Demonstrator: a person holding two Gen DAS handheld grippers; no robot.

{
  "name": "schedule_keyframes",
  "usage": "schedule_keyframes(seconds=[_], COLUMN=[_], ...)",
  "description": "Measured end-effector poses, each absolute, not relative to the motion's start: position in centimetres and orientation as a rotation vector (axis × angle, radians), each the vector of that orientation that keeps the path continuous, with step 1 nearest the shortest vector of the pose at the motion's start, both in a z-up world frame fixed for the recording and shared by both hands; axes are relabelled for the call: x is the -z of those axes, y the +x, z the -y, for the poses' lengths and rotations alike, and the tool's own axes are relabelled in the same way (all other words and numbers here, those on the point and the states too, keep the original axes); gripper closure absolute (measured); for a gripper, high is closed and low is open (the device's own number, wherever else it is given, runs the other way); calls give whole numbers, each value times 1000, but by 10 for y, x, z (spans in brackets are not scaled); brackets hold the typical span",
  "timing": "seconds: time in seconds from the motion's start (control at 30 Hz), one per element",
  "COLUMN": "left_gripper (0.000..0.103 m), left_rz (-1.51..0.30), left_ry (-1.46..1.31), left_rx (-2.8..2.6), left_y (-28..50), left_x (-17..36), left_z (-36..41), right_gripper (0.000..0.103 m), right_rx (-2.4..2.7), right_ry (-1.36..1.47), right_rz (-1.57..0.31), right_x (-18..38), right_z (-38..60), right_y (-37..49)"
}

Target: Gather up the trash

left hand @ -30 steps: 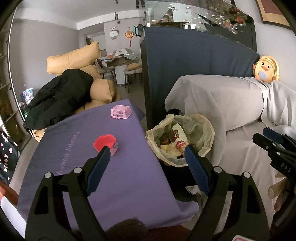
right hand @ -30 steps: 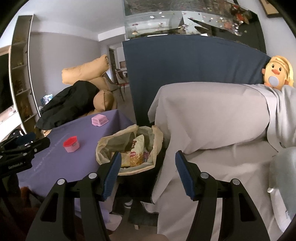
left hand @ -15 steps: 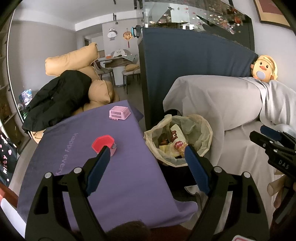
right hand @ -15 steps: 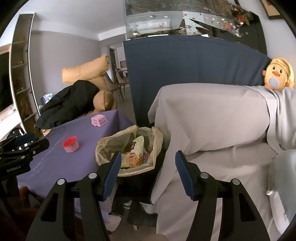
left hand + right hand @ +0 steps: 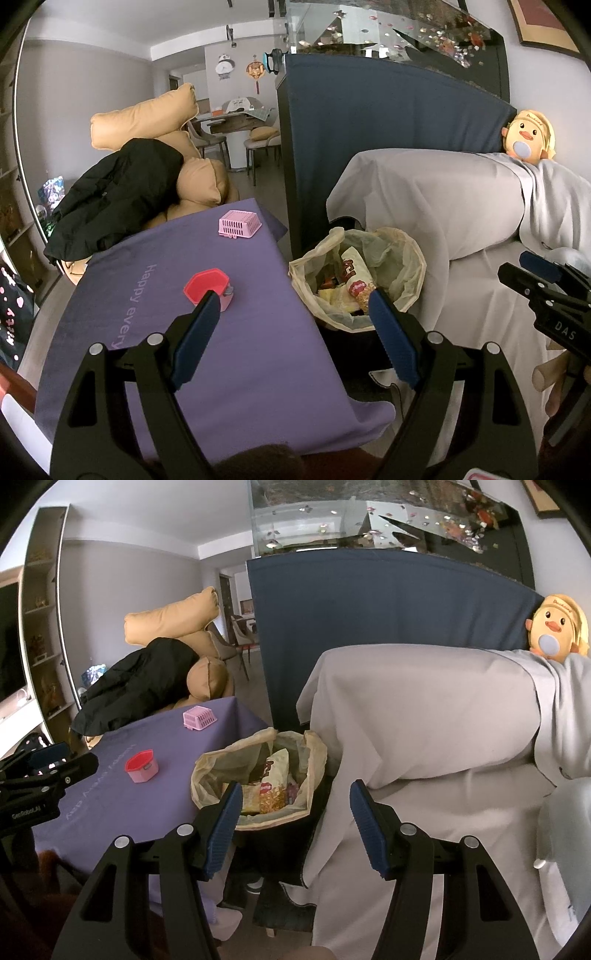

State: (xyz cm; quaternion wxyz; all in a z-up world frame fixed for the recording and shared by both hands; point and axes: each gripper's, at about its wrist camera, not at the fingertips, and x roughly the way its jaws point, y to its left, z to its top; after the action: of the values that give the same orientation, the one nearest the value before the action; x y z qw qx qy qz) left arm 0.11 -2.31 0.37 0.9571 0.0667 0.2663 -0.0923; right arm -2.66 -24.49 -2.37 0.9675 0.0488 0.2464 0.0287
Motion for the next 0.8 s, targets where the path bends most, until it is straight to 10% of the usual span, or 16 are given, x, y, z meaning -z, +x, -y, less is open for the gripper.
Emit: schedule_keyframes(seconds=[0.8], left_gripper=[25], left_rz=[-549], left_ry=[134], left_rx=[186], left_y=[1], left_x=[-2], left_z=[24], right_gripper=[46], right_rx=[-60], right_ry=[94], right_rz=[-504], right_x=[27], right_z=[244], right_y=[-25])
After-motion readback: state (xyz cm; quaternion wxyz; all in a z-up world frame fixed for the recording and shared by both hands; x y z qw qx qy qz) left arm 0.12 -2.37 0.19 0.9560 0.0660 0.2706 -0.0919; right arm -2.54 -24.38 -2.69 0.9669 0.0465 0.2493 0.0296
